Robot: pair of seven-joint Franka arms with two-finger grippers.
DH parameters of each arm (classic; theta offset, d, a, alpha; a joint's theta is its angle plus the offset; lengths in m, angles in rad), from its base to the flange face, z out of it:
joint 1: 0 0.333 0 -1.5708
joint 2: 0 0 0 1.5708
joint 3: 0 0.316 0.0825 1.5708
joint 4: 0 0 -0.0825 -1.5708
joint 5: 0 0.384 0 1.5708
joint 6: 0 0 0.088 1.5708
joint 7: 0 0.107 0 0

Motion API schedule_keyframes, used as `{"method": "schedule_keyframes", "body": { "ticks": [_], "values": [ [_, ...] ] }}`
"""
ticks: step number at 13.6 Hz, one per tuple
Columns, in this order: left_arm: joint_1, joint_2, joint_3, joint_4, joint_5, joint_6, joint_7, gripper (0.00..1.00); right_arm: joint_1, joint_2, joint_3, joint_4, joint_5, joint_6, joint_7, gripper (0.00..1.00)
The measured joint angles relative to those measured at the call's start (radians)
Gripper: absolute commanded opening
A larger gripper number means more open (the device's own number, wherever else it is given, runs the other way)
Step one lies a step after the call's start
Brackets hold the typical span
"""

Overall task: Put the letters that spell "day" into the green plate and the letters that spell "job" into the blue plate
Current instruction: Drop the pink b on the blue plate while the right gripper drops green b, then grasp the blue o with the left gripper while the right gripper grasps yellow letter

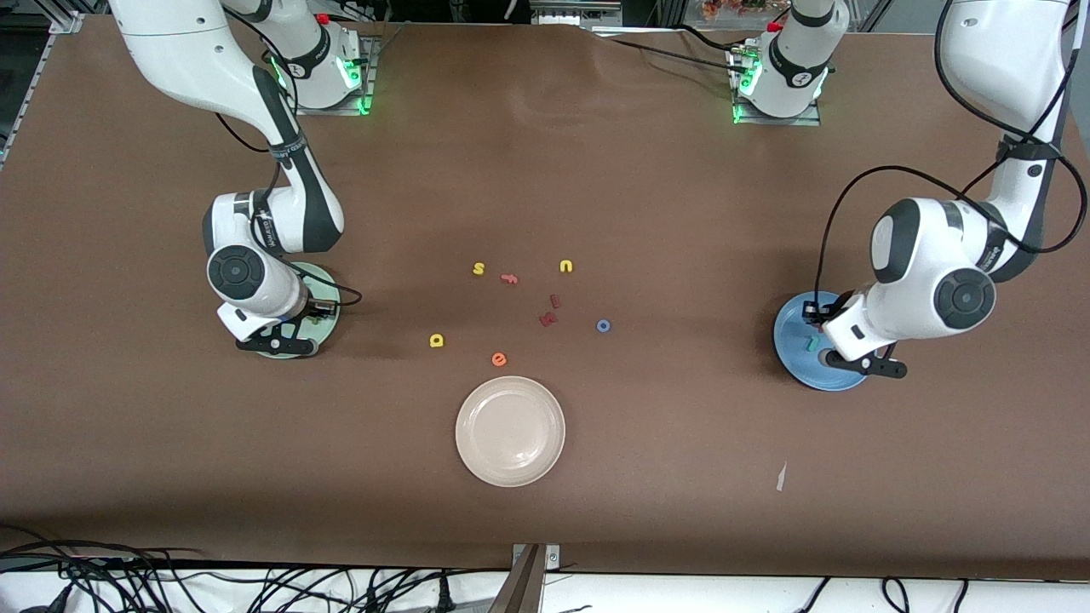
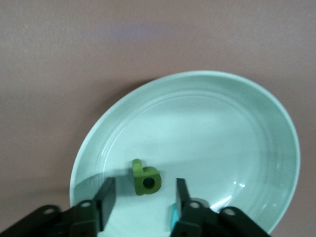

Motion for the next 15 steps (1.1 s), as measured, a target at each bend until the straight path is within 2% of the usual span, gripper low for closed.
{"method": "schedule_keyframes", "body": {
  "ticks": [1, 2, 3, 5, 7, 9, 10, 12, 13, 14, 15],
  "values": [
    [0.009, -0.006, 0.000, -0.053, 0.029, 0.063, 0.009, 0.40, 0.001, -0.010, 0.001, 0.019, 0.000, -0.031, 0.000, 1.00],
    [0.012, -0.005, 0.000, -0.091, 0.053, 0.107, 0.010, 0.94, 0.003, -0.020, 0.006, 0.059, 0.005, -0.097, 0.000, 1.00],
    [0.012, -0.004, -0.001, -0.113, 0.066, 0.125, 0.011, 1.00, 0.004, -0.029, 0.016, 0.113, 0.031, -0.174, 0.000, 1.00],
    [0.011, -0.004, -0.005, -0.112, 0.069, 0.134, 0.011, 1.00, 0.009, -0.037, 0.049, 0.213, 0.116, -0.272, 0.000, 1.00],
    [-0.001, -0.008, -0.011, -0.069, 0.055, 0.106, -0.008, 1.00, 0.018, -0.031, 0.084, 0.255, 0.159, -0.276, 0.000, 1.00],
    [-0.046, -0.008, -0.019, -0.010, -0.013, 0.066, -0.079, 1.00, 0.027, -0.007, 0.140, 0.258, 0.165, -0.210, 0.001, 1.00],
    [-0.088, -0.006, -0.021, 0.009, -0.044, 0.058, -0.140, 1.00, 0.041, 0.015, 0.163, 0.258, 0.165, -0.158, 0.001, 0.96],
    [-0.192, 0.013, -0.024, 0.037, -0.064, 0.055, -0.308, 1.00, 0.086, 0.065, 0.176, 0.261, 0.165, -0.065, 0.001, 0.80],
    [-0.242, 0.033, -0.025, 0.063, -0.067, 0.055, -0.397, 1.00, 0.107, 0.090, 0.177, 0.267, 0.164, -0.038, 0.001, 0.64],
    [-0.290, 0.060, -0.027, 0.097, -0.070, 0.056, -0.489, 1.00, 0.123, 0.113, 0.177, 0.275, 0.162, -0.022, 0.001, 0.53],
    [-0.332, 0.091, -0.027, 0.136, -0.077, 0.056, -0.580, 1.00, 0.133, 0.134, 0.177, 0.287, 0.159, -0.012, 0.001, 0.53]
  ]
}}
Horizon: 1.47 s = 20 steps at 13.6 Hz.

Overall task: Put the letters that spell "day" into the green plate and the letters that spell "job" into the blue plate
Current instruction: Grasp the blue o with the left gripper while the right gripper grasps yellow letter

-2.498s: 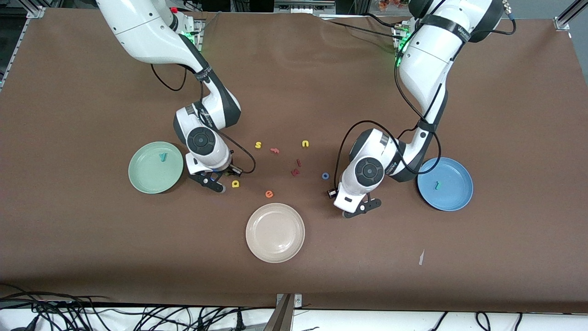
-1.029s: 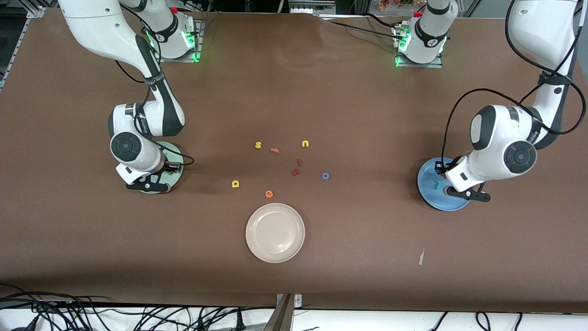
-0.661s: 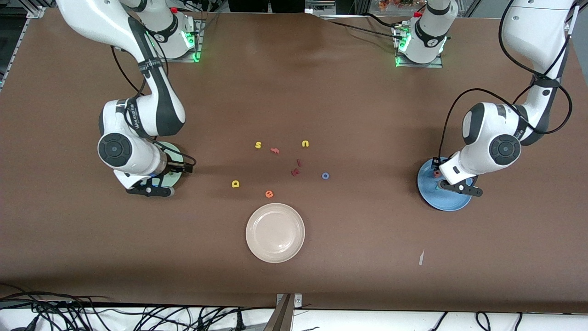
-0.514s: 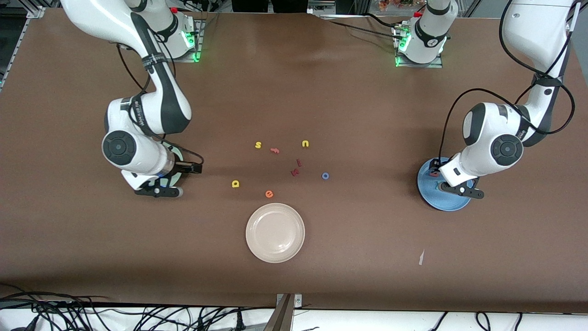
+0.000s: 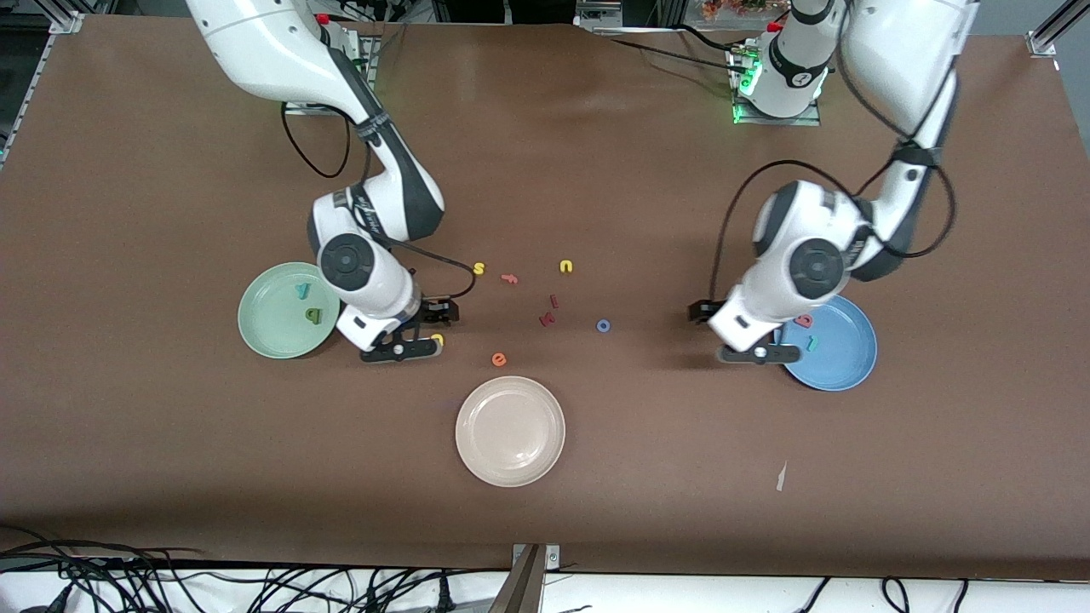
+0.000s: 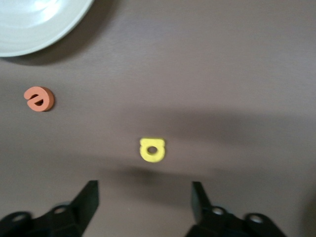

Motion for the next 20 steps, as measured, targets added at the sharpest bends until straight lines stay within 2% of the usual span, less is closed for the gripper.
{"method": "schedule_keyframes", "body": {
  "ticks": [4, 8, 11, 16, 19, 20],
  "values": [
    [-0.122, 0.122, 0.000, 0.122, -0.022, 0.030, -0.276, 1.00, 0.003, 0.046, -0.004, 0.036, -0.041, 0.011, -0.003, 0.53],
    [-0.198, 0.187, 0.000, 0.137, -0.022, 0.145, -0.439, 0.95, 0.003, 0.069, -0.004, 0.037, -0.055, 0.069, -0.004, 0.53],
    [-0.223, 0.230, 0.003, 0.145, -0.022, 0.169, -0.486, 0.90, 0.003, 0.084, -0.004, 0.037, -0.055, 0.094, -0.005, 0.50],
    [-0.228, 0.264, 0.005, 0.180, -0.022, 0.174, -0.500, 0.66, 0.003, 0.091, -0.004, 0.037, -0.056, 0.095, -0.007, 0.43],
    [-0.238, 0.269, 0.009, 0.181, -0.020, 0.174, -0.500, 0.54, 0.003, 0.100, -0.004, 0.038, -0.058, 0.095, -0.011, 0.09],
    [-0.243, 0.271, 0.010, 0.181, -0.019, 0.174, -0.500, 0.52, 0.003, 0.098, -0.007, 0.040, -0.061, 0.094, -0.012, 0.03]
  ]
}}
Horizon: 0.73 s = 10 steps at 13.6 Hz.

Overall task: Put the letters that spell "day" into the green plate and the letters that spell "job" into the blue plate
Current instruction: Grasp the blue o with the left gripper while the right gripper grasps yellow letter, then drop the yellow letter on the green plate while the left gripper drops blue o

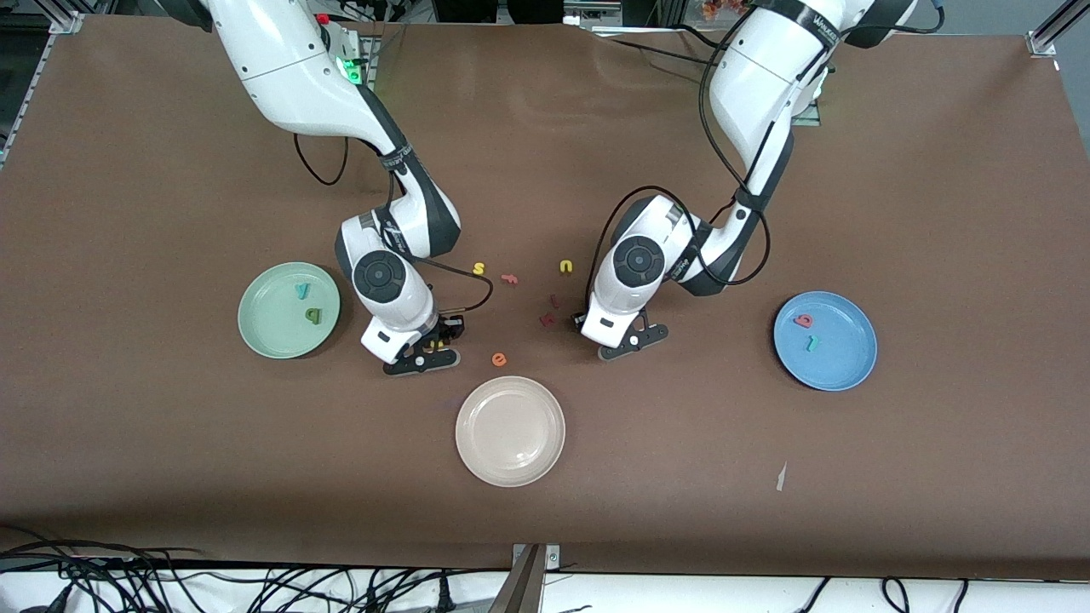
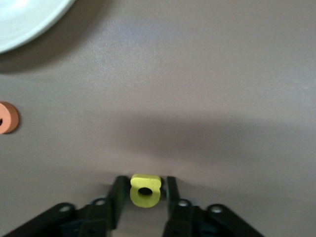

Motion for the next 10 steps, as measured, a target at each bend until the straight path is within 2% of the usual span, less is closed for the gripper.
{"method": "schedule_keyframes", "body": {
  "ticks": [2, 5, 10],
  "values": [
    [-0.003, 0.000, 0.002, 0.002, 0.002, -0.001, 0.000, 0.45, -0.001, 0.000, -0.002, 0.005, 0.000, -0.012, -0.002, 0.02],
    [-0.003, -0.001, 0.003, 0.005, 0.012, -0.005, 0.000, 0.38, -0.011, -0.018, -0.031, 0.037, 0.000, -0.116, -0.082, 0.03],
    [-0.006, -0.001, 0.003, 0.007, 0.031, -0.006, 0.000, 0.38, -0.056, -0.114, -0.180, 0.050, 0.002, -0.343, -0.368, 0.03]
  ]
}}
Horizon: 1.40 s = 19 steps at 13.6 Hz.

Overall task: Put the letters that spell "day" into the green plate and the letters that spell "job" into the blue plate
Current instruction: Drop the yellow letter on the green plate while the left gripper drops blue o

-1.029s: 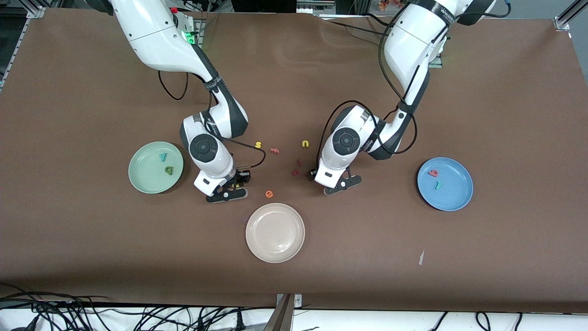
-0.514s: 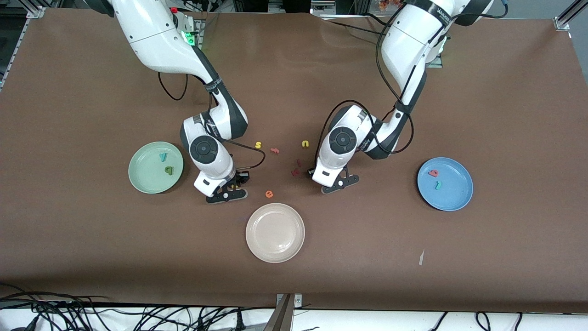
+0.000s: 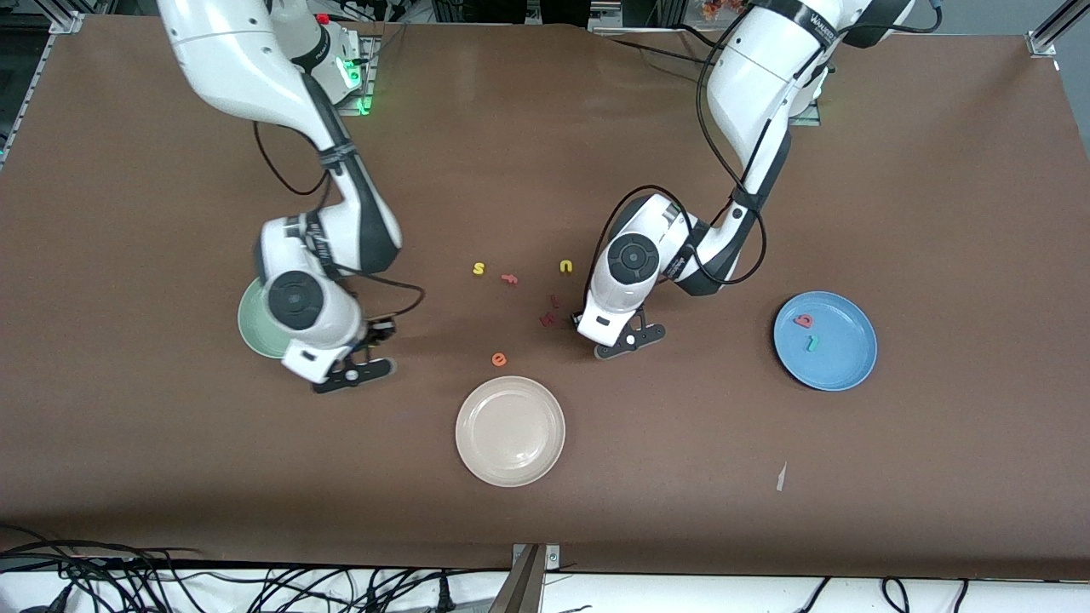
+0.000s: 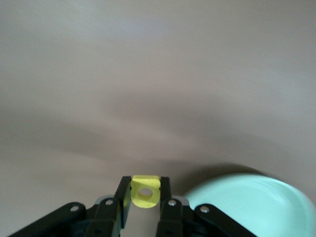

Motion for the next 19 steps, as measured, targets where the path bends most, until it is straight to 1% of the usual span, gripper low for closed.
{"method": "schedule_keyframes", "body": {
  "ticks": [1, 2, 4, 6, 8, 9, 10, 11, 13, 15, 17, 19],
  "values": [
    [0.000, 0.000, 0.000, 0.000, 0.001, 0.000, 0.000, 0.37, -0.011, -0.009, -0.033, -0.001, 0.001, -0.037, -0.071, 0.03],
    [0.000, 0.000, 0.000, 0.000, 0.002, -0.001, 0.000, 0.35, -0.027, -0.012, -0.059, -0.006, 0.002, -0.061, -0.140, 0.05],
    [0.000, 0.000, 0.001, 0.000, 0.004, -0.004, 0.000, 0.31, -0.068, -0.010, -0.093, -0.039, 0.003, -0.071, -0.259, 0.05],
    [0.000, 0.000, 0.002, 0.001, 0.004, -0.006, 0.000, 0.27, -0.121, -0.009, -0.099, -0.091, 0.021, -0.055, -0.353, 0.05],
    [0.000, -0.001, 0.003, 0.002, 0.005, -0.009, 0.000, 0.27, -0.157, -0.008, -0.099, -0.158, 0.035, 0.010, -0.410, 0.06],
    [0.000, -0.001, 0.003, 0.002, 0.005, -0.009, 0.000, 0.27, -0.162, -0.008, -0.099, -0.195, 0.039, 0.056, -0.417, 0.19],
    [0.000, -0.001, 0.004, 0.002, 0.005, -0.009, 0.000, 0.27, -0.162, -0.008, -0.099, -0.230, 0.040, 0.099, -0.418, 0.73],
    [0.000, -0.001, 0.004, 0.002, 0.005, -0.009, 0.000, 0.27, -0.159, -0.008, -0.097, -0.254, 0.040, 0.126, -0.418, 1.00],
    [0.000, -0.001, 0.009, 0.005, 0.006, -0.009, 0.000, 0.25, -0.156, -0.013, -0.094, -0.263, 0.042, 0.133, -0.418, 1.00],
    [0.004, -0.003, 0.018, 0.013, 0.012, -0.022, 0.004, 0.24, -0.146, -0.042, -0.089, -0.250, 0.044, 0.109, -0.410, 1.00],
    [0.029, -0.025, 0.024, 0.032, 0.017, -0.092, 0.047, 0.22, -0.125, -0.081, -0.086, -0.199, 0.044, 0.017, -0.360, 1.00],
    [0.072, -0.073, 0.026, 0.031, 0.018, -0.198, 0.147, 0.20, -0.103, -0.105, -0.085, -0.103, 0.044, -0.131, -0.301, 1.00]
  ]
}}
